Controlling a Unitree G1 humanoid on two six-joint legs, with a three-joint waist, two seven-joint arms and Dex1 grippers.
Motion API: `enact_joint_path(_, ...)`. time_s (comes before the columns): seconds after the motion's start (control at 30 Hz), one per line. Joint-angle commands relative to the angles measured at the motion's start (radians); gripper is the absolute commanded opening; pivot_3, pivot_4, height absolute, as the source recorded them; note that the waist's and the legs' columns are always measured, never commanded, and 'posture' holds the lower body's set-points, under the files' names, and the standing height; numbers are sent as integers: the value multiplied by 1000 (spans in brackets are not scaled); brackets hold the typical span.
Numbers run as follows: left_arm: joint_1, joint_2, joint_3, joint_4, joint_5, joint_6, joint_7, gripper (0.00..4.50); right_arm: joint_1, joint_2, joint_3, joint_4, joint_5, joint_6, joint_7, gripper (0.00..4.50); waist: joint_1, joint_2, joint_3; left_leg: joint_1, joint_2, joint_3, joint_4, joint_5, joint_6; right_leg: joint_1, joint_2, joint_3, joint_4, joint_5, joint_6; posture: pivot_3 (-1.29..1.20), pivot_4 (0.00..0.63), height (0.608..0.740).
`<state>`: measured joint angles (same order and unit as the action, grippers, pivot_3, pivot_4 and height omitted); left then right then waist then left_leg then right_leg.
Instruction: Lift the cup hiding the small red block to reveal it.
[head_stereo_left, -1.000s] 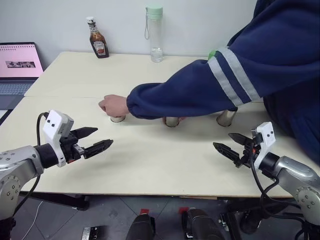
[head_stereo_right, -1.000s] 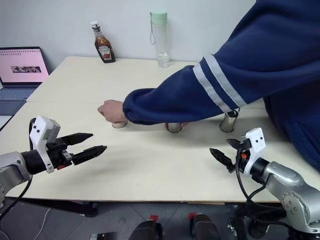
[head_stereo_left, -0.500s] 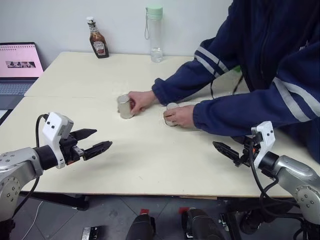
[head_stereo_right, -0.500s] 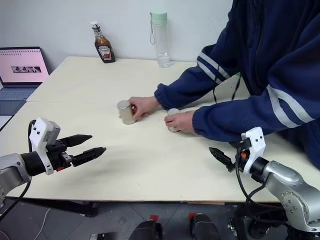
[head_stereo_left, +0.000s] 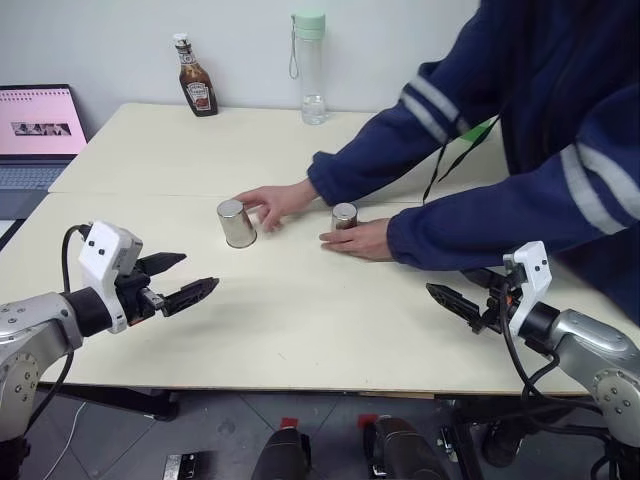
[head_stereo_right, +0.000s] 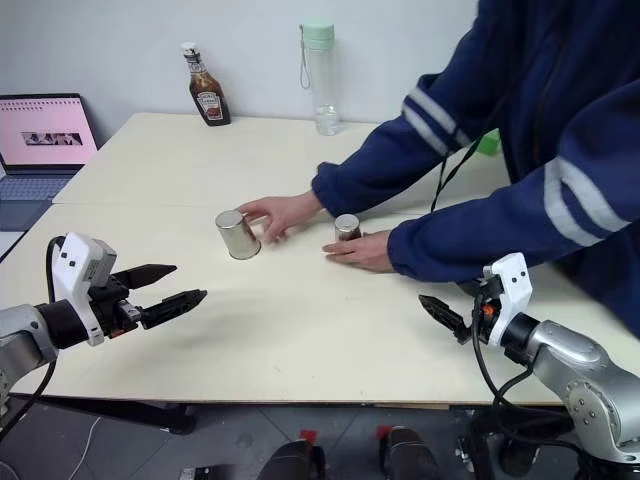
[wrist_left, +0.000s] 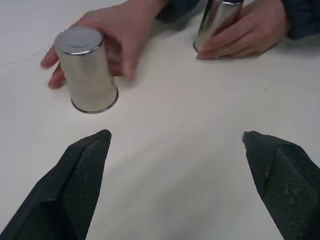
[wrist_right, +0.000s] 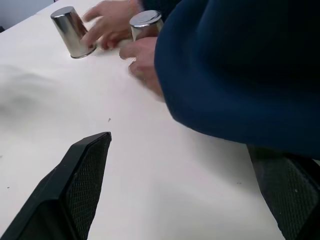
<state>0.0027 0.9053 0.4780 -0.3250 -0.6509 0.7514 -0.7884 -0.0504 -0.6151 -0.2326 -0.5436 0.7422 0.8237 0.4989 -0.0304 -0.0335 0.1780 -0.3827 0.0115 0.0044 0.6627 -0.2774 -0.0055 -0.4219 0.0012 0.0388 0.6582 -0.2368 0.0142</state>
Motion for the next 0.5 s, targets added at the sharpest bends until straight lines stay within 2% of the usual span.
enact_joint_path(0.03,-35,-35,35,22,53,-73,75,4500,-17,-13,-2,-83,98,27,42,4467,0,0,0,0,0,0,0,0,0,0,0,0,0,0,0,0,150,740)
enact_joint_path(0.2,-61,-105,5,48,98,-125,151,4500,-57,-38,55,-127,182,37,136,4467,0,-1,0,0,0,0,0,0,0,0,0,0,0,0,0,0,150,740)
enact_joint_path(0.33,-134,-184,-65,76,146,-161,223,4500,-157,-90,130,-103,126,-3,226,4467,1,-1,-1,0,0,0,2,0,0,1,-1,0,0,1,2,0,150,740)
enact_joint_path(0.5,-220,-267,-160,145,237,-236,296,4500,-227,-85,169,-61,95,-28,237,4467,4,-3,-2,0,-1,0,2,0,0,2,-1,0,0,2,3,0,150,740)
